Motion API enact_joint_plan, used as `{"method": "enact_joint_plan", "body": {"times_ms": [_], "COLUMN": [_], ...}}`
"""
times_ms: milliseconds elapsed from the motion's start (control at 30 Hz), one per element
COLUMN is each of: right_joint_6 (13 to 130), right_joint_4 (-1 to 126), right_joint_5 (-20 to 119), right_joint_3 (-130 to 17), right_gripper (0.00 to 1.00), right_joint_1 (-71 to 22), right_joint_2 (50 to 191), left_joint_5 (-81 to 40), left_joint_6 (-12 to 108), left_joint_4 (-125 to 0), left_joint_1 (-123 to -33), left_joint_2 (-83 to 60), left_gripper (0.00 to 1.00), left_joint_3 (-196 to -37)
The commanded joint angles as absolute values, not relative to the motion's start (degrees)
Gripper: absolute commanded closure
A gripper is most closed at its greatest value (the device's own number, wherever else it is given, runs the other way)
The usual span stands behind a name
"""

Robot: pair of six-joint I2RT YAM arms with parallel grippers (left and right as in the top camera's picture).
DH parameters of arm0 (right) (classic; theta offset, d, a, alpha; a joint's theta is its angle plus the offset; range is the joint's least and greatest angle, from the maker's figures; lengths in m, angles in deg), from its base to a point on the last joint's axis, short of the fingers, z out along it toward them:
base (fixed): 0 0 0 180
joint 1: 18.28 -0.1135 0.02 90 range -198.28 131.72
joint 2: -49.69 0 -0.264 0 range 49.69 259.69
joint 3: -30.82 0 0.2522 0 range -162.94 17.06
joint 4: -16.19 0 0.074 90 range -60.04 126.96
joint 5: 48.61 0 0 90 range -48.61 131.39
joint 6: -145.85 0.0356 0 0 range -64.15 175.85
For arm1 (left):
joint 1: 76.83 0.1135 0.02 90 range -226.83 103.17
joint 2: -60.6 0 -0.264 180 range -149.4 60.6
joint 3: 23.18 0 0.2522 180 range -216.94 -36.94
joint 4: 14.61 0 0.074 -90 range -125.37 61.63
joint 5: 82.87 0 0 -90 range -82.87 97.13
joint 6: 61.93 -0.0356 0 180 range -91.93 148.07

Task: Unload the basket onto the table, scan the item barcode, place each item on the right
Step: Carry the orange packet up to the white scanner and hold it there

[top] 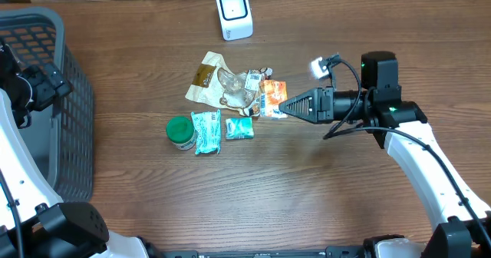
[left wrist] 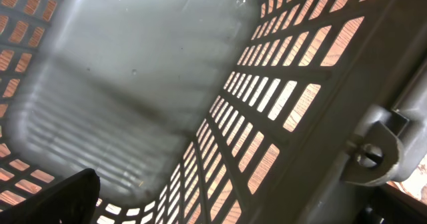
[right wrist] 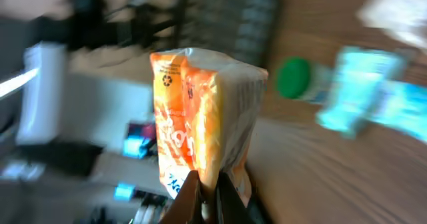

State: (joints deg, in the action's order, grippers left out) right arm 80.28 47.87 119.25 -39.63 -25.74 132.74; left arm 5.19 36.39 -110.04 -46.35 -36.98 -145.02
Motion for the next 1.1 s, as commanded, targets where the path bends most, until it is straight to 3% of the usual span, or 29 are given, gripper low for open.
{"method": "enact_joint_plan", "body": {"times_ms": [0,300,467,1067], "right_joint_6": [86.00,116.95,128.27,125.91], "right_joint_4": [43.67,18.86,6.51,3.67], "right_joint_5": [131.01,130.64,129.40,128.92], "right_joint_3": [-40.83,-40.83,-40.83,-40.35], "right_gripper": [0.96,0.96,0.96,0.96], "right_joint_1": [-25.26,-25.26,-25.26,-25.32], "right_joint_2": [132.26,132.26,132.26,132.30], "left_joint_5": [5.78,5.78,5.78,5.78], "left_joint_6": [35.12,35.12,35.12,35.12], "left_joint_4": [-110.00,-110.00,-110.00,-110.00], "left_joint_1": [-46.00,-46.00,-46.00,-46.00], "left_joint_2": [-37.66,-37.66,-37.66,-37.66], "left_gripper": [0.00,0.00,0.00,0.00], "left_joint_3": [-144.78,-144.78,-144.78,-144.78]}}
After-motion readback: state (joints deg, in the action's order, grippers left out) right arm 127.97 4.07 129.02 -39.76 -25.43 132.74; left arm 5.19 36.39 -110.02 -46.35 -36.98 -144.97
